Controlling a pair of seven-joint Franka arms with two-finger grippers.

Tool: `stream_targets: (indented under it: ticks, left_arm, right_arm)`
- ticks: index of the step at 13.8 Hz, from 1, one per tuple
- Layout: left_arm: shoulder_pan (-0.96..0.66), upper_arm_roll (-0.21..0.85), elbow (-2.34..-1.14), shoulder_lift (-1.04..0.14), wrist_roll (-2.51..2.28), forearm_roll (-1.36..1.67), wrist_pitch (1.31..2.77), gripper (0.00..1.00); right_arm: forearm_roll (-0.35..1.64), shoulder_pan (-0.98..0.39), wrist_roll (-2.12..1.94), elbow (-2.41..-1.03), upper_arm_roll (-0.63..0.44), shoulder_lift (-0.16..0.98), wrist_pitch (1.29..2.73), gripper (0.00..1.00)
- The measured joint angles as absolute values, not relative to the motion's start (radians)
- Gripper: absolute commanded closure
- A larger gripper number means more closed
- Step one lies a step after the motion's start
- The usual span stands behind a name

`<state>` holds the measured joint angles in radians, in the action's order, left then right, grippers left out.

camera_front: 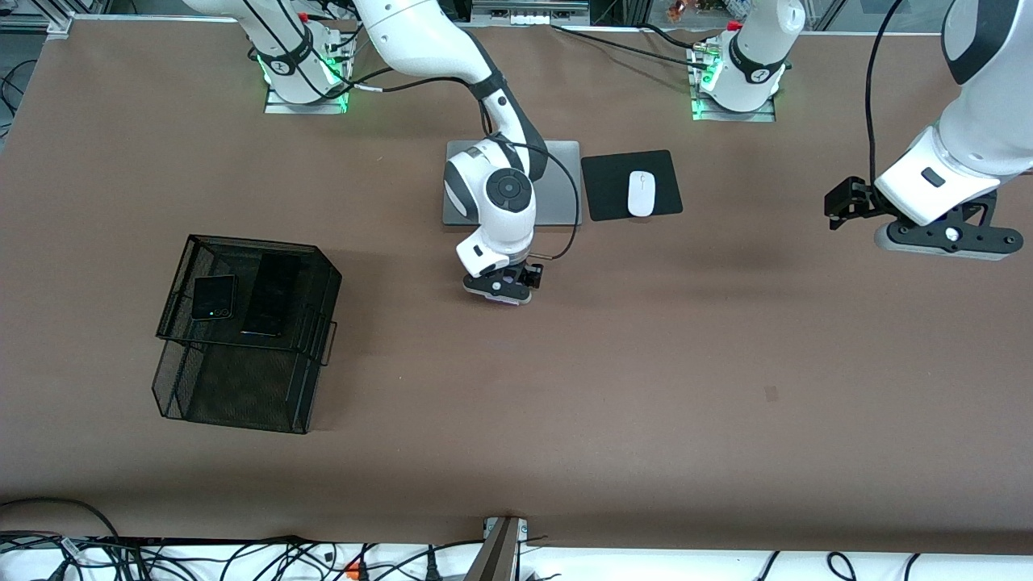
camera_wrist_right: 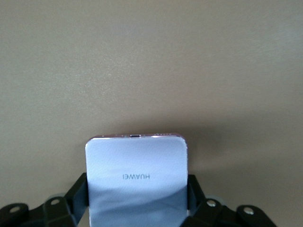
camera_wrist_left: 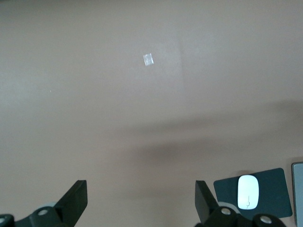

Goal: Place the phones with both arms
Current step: 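Lift the white phone with the right gripper, then carry the white phone into the basket's lower tier with the right gripper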

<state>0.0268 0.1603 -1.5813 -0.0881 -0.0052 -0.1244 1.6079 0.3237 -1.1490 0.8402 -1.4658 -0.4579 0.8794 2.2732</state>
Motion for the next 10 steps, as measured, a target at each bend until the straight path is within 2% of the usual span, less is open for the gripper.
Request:
stream_targets:
  ticks: [5,7,10]
  left_arm:
    - [0.032,0.159,-1.551,-0.118,-0.006,-0.124,1.608,0.00]
    - [0.035,0.159,-1.547,-0.122,-0.006,-0.124,1.608,0.00]
    - [0.037,0.159,-1.545,-0.124,-0.007,-0.124,1.608,0.00]
  right_arm:
    - [0.324,-1.125,0.667,-1.369,-0.625,0.696,1.890,0.94]
    - [0.324,-1.064,0.517,-1.357,-0.685,0.644,1.821,0.94]
    - [0.324,-0.897,0.282,-1.345,-0.710,0.628,1.809,0.95]
